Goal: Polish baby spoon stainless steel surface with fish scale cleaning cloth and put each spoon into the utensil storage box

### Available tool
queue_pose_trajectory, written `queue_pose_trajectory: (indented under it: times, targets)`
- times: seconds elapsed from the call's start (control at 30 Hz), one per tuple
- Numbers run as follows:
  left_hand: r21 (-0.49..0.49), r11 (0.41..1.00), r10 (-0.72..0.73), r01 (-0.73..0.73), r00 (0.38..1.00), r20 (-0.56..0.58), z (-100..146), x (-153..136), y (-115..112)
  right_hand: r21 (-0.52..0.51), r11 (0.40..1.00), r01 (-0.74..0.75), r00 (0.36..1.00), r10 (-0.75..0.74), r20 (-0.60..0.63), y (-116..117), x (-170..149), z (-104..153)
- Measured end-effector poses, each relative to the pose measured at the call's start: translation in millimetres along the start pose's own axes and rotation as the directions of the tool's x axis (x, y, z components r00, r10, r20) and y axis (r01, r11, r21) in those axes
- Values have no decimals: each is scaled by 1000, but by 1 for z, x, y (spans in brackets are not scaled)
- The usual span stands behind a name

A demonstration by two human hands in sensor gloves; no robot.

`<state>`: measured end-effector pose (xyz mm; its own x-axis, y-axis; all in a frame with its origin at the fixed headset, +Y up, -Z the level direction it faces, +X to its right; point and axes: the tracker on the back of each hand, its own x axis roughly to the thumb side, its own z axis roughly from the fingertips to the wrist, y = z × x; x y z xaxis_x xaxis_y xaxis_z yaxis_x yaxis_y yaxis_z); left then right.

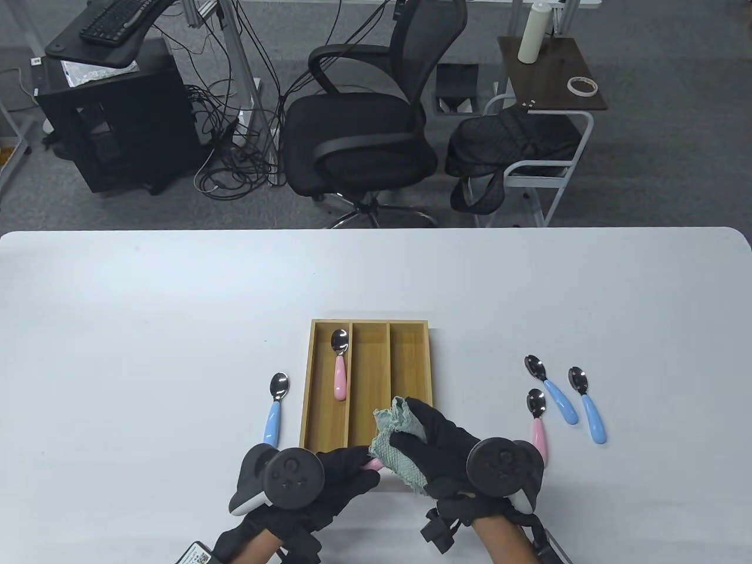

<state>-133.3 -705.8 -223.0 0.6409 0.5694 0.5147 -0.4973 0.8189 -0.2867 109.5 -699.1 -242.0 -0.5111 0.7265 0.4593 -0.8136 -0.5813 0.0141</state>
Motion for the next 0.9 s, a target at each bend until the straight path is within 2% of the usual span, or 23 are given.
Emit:
queue_pose_trajectory:
  times: [0.1, 0.3, 0.5, 0.67, 0.8, 0.9]
  targets:
    - [14, 1000, 18, -18, 1000, -19, -1, -1, 2, 1, 999, 33, 999, -33, -8, -3, 0, 0]
    - [20, 1000, 15, -14, 999, -32, -1, -3, 2, 112, 971, 213, 977, -209, -40, -1, -1, -1]
    - [-14, 1000, -6, 5, 999, -36, -3, -4, -2, 113, 985, 126, 991, -121, -48, 8, -3, -2]
    - [-112, 990, 80, -82, 997, -25, -6, -5, -5, 64, 992, 104, 991, -99, -87, 10, -8, -4]
    - [-155, 987, -45, 39, 998, -32, -4, 6, 3, 56, 994, 96, 991, -90, -100, 10, -11, -6]
    - [-134, 991, -30, 24, 999, -42, -3, 7, 6, 23, 998, 66, 992, -63, -113, 7, -16, -8]
